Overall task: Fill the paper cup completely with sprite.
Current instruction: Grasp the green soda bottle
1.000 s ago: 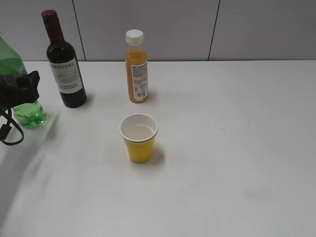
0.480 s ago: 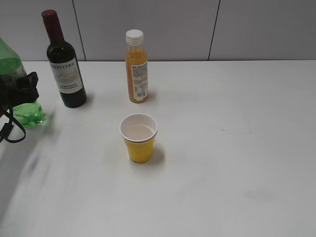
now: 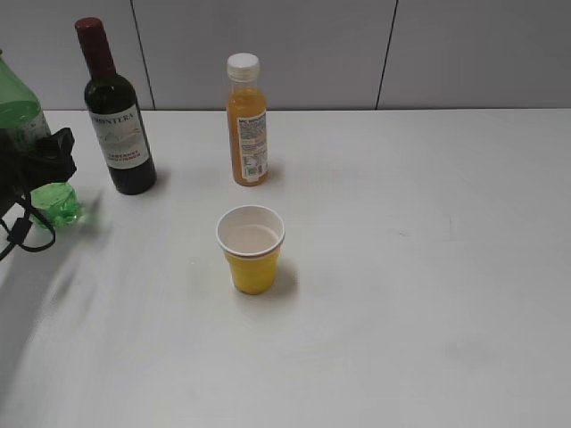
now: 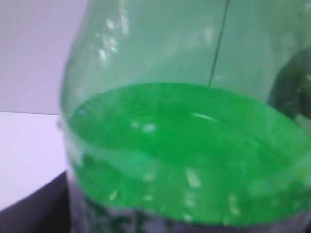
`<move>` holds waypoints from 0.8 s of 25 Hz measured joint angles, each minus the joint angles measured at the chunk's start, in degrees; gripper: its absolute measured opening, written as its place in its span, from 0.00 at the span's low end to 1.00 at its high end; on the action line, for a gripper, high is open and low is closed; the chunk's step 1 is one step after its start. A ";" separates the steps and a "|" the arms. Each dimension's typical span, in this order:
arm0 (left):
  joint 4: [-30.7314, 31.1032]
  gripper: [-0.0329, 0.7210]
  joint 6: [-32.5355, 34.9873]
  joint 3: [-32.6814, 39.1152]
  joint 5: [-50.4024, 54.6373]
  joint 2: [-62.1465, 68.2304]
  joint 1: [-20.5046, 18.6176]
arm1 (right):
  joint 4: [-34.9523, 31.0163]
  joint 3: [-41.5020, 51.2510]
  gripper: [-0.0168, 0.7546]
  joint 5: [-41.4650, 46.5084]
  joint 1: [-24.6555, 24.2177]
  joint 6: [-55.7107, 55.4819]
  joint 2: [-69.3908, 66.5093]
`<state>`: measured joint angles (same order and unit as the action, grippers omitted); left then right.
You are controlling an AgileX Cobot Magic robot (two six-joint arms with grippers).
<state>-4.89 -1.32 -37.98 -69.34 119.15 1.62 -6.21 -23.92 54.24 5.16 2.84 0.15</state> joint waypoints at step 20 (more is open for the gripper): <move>0.84 0.67 0.41 2.63 -0.79 -1.09 0.00 | 0.00 0.00 0.78 0.00 0.00 0.00 0.00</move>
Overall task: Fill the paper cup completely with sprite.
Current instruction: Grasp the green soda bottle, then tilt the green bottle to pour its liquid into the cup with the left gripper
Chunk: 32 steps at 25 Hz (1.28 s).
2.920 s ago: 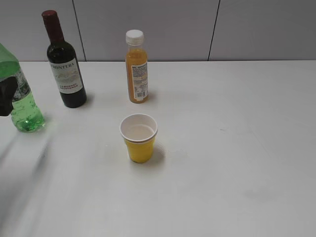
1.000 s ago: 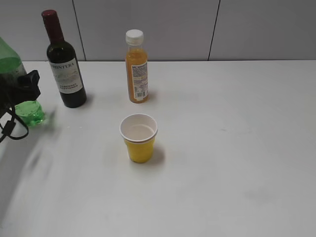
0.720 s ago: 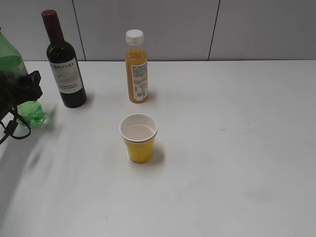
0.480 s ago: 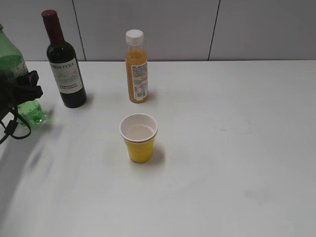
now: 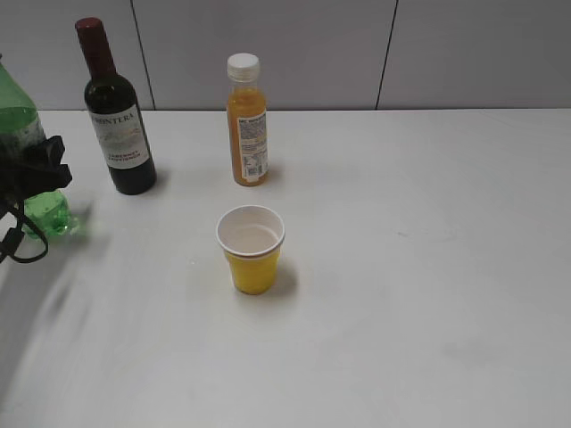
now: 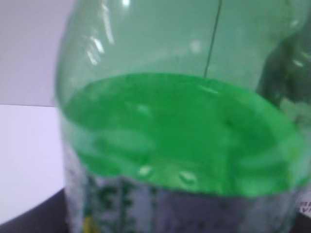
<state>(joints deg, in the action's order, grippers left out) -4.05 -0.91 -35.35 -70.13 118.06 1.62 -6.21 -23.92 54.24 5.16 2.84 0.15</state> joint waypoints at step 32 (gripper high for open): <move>-27.73 0.67 27.50 14.19 3.73 -15.28 28.84 | 0.00 0.00 0.78 0.00 0.00 0.02 0.00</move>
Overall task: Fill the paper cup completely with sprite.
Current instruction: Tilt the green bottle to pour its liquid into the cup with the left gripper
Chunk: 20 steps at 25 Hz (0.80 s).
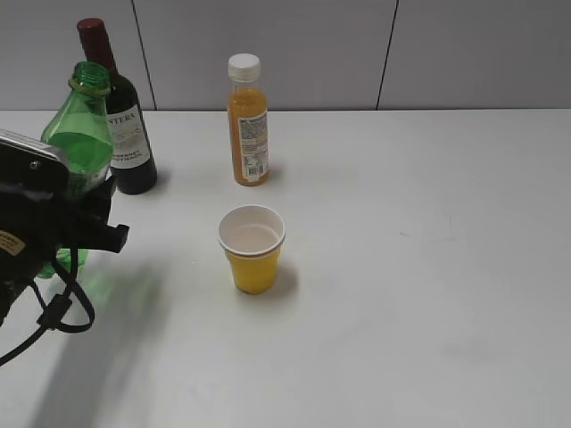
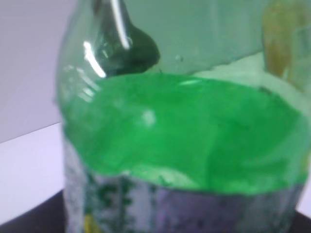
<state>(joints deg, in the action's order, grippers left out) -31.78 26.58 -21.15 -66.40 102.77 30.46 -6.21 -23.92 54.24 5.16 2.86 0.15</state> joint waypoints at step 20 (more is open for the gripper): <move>-0.21 0.67 25.21 -0.10 0.13 -2.31 0.55 | 0.00 0.00 0.78 0.00 0.00 0.00 0.00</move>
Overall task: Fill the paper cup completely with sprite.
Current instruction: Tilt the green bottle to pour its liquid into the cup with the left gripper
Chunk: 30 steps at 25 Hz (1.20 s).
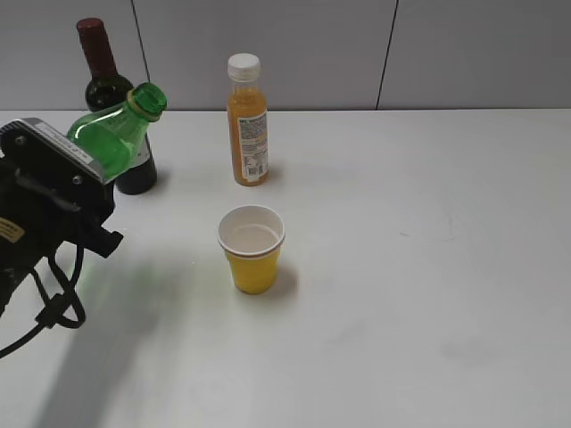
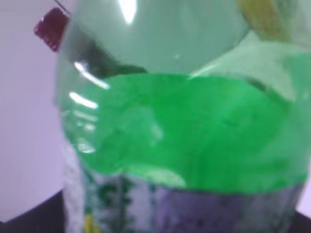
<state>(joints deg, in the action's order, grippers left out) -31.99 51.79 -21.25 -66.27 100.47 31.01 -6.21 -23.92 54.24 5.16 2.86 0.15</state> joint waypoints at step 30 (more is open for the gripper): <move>-4.53 0.67 31.38 -5.28 0.02 4.64 4.38 | 0.00 0.00 0.78 0.00 0.00 0.00 0.00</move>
<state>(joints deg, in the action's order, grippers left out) -36.52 83.17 -26.53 -66.26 105.11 35.39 -6.21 -23.92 54.24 5.16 2.86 0.15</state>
